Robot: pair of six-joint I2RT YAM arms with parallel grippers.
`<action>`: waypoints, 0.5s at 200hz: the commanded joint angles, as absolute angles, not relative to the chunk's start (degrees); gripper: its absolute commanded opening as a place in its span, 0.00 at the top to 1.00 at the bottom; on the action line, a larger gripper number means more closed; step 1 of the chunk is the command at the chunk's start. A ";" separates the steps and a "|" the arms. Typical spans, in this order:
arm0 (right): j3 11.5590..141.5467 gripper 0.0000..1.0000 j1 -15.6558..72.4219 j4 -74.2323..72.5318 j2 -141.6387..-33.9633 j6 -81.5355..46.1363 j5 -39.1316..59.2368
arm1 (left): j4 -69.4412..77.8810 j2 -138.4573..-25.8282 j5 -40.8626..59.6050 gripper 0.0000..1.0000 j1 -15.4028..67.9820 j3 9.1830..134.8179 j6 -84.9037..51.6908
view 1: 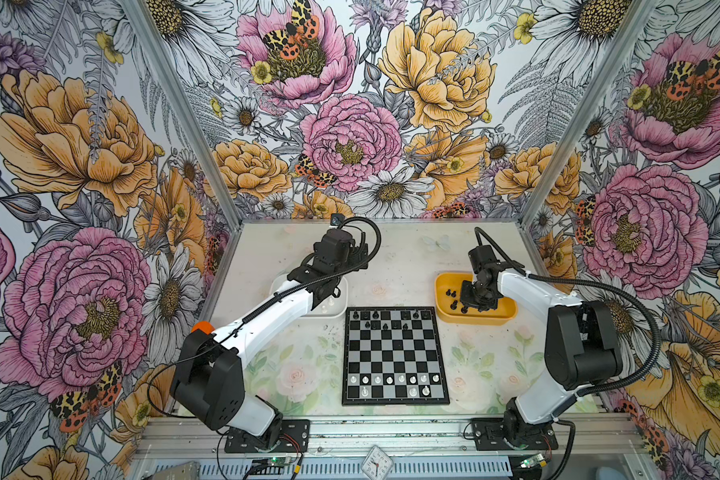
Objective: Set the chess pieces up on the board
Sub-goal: 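Lower the right gripper into the yellow bin and grasp the tall black king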
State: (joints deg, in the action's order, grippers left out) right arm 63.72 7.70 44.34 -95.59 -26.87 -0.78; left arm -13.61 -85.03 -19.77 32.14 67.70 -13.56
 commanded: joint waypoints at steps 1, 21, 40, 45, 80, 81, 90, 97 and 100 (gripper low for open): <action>65.85 0.70 7.91 43.77 -96.83 -25.93 -1.49 | -14.13 -84.84 -21.01 0.01 32.52 68.71 -13.38; 66.25 0.71 7.91 43.68 -97.37 -25.75 -1.54 | -14.24 -84.96 -21.01 0.01 32.53 68.72 -13.36; 66.54 0.73 7.88 43.68 -97.93 -25.66 -1.41 | -14.33 -84.83 -21.22 0.01 32.52 68.71 -13.36; 66.53 0.73 7.91 43.67 -97.95 -25.66 -1.32 | -14.41 -84.89 -21.27 0.01 32.46 68.67 -13.36; 66.62 0.74 7.90 43.59 -98.35 -25.75 -0.97 | -14.63 -84.88 -21.53 0.01 32.34 68.84 -13.18; 66.58 0.74 7.91 43.55 -98.35 -25.75 -0.97 | -14.65 -84.89 -21.53 0.01 32.39 68.83 -13.18; 66.63 0.74 7.91 43.50 -98.50 -25.75 -0.90 | -14.68 -84.82 -21.53 0.01 32.43 68.83 -13.11; 66.62 0.75 7.91 43.42 -98.57 -25.75 -0.79 | -14.68 -84.86 -21.61 0.01 32.52 68.88 -13.10; 66.62 0.75 7.91 43.42 -98.61 -25.80 -0.70 | -14.68 -84.89 -21.61 0.01 32.46 68.84 -13.02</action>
State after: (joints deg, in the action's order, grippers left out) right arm 65.10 7.70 44.29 -97.76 -26.04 -0.75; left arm -14.15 -85.03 -20.16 32.14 67.70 -13.54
